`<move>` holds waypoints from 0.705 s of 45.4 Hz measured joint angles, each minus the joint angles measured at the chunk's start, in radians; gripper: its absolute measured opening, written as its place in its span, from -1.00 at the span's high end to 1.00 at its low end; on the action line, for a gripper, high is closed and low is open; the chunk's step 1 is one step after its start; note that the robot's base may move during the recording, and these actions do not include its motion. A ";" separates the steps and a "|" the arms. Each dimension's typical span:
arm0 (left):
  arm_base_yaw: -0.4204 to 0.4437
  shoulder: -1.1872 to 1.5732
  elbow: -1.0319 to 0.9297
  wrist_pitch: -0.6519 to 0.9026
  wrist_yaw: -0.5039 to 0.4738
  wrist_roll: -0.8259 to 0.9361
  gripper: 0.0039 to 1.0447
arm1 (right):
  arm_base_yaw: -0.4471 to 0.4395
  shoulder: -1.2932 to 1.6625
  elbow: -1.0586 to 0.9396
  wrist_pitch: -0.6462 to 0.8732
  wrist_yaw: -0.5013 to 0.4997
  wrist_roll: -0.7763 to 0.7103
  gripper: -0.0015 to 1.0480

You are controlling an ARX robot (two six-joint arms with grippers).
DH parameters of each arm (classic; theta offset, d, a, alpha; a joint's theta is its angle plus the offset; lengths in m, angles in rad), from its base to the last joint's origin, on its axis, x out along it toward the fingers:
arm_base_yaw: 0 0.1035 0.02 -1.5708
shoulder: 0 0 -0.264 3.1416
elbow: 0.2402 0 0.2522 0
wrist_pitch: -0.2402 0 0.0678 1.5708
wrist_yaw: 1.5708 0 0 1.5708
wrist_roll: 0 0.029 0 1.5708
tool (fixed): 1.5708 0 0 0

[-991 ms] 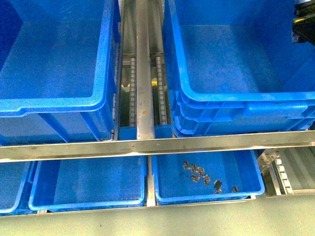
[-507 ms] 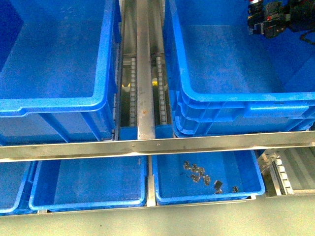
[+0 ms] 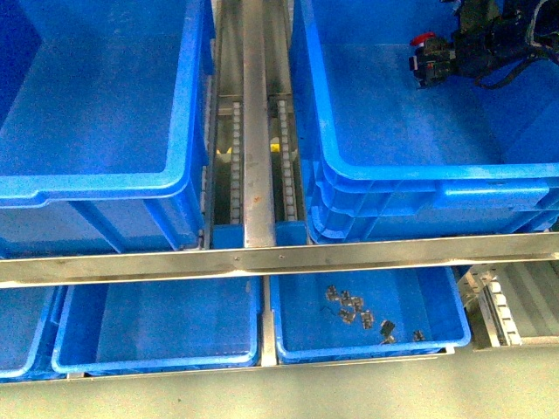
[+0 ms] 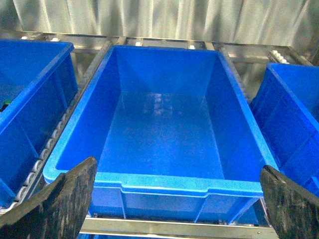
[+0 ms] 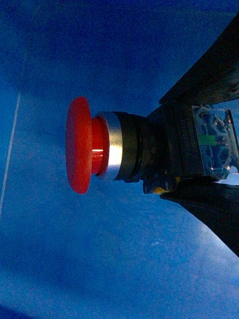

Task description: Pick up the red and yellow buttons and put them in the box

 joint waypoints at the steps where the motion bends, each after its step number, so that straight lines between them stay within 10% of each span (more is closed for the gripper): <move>1: 0.000 0.000 0.000 0.000 0.000 0.000 -0.85 | 0.002 0.005 0.014 -0.014 0.000 0.002 0.35; 6: 0.000 0.000 0.000 0.000 0.000 0.000 -0.85 | 0.007 0.015 0.056 -0.047 -0.010 0.016 0.28; 24: 0.000 0.000 0.000 0.000 0.000 0.000 -0.85 | 0.014 -0.084 -0.108 0.013 -0.051 0.019 -0.90; 32: 0.000 0.000 0.000 0.000 0.000 0.000 -0.85 | -0.023 -0.322 -0.411 0.183 -0.138 0.050 -0.88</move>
